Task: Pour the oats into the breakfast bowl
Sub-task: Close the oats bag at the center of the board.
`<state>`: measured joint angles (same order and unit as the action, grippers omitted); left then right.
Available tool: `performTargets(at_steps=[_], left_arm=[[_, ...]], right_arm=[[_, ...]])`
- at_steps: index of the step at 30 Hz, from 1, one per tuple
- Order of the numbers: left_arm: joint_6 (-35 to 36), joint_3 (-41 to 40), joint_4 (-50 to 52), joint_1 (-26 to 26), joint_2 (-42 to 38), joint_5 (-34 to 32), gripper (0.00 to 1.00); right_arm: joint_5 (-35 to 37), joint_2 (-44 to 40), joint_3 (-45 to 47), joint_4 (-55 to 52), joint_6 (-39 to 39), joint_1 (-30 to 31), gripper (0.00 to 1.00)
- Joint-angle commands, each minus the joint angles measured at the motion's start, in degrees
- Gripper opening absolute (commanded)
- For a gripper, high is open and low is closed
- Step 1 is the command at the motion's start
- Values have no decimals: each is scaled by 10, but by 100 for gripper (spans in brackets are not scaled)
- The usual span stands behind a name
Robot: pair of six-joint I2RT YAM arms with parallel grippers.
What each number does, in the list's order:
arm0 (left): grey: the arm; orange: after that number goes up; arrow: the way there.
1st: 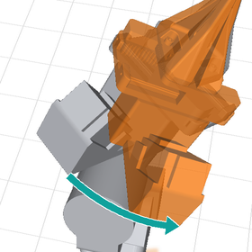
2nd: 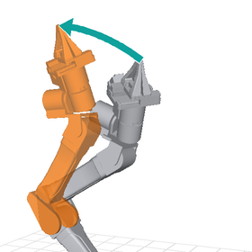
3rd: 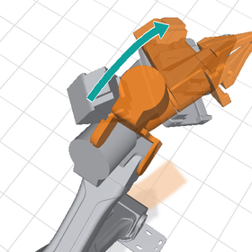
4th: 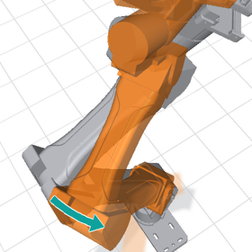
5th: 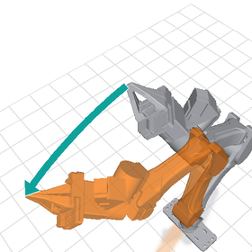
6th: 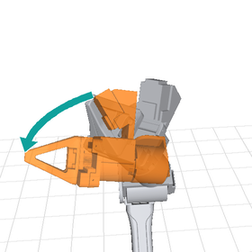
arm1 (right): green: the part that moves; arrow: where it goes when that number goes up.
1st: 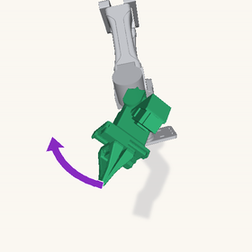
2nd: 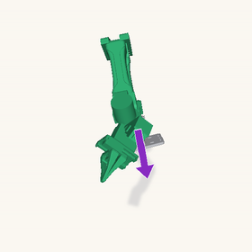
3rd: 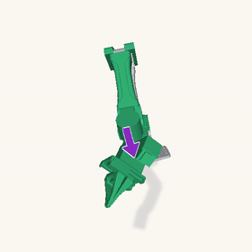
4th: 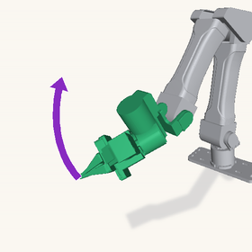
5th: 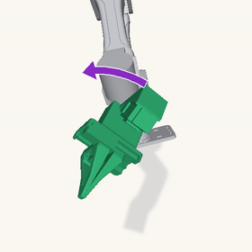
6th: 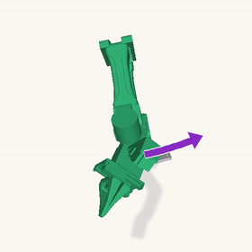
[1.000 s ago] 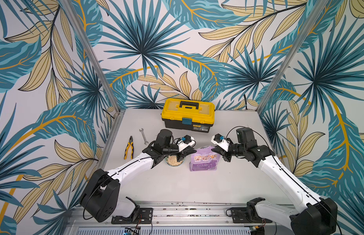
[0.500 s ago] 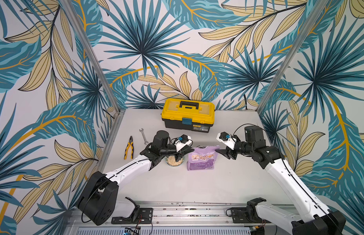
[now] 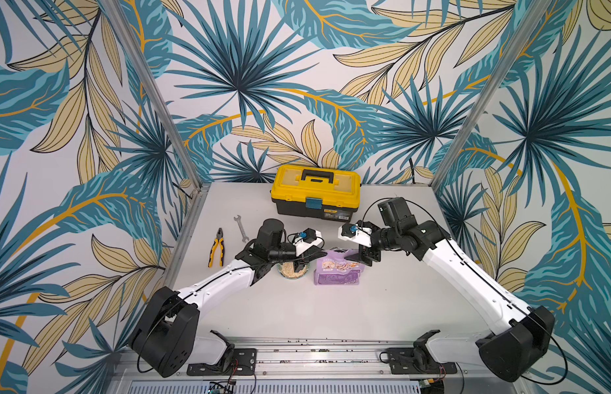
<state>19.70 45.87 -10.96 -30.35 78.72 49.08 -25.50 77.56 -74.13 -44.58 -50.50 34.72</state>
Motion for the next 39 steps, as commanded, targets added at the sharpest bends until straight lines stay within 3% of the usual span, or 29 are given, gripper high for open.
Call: performTargets(at_steps=[1,11,18,23,25,27,29,33,37,39], left_arm=[[5,8,-61,-2,-6,32,0],[11,3,-66,-2,-5,39,0],[17,3,-59,-2,-5,34,0],[20,3,-54,-2,-5,33,0],[20,3,-53,-2,-4,34,0],[21,5,-49,-2,-4,34,0],[21,8,-45,-2,-5,35,0],[23,9,-40,-2,-5,32,0],[24,9,-36,-2,-4,29,0],[24,10,-34,-2,-4,30,0]], right_arm=[[23,19,-24,-51,-12,9,72],[57,54,-40,-88,3,13,38],[73,45,-41,-92,-2,14,0],[85,30,-31,-97,-7,4,0],[90,24,-26,-95,-6,-1,16],[91,19,-25,-96,-5,-5,23],[92,15,-25,-98,-6,-9,21],[99,10,-20,-101,-9,-13,0],[107,5,-18,-99,-8,-20,1],[102,-3,-11,-92,-9,-28,16]])
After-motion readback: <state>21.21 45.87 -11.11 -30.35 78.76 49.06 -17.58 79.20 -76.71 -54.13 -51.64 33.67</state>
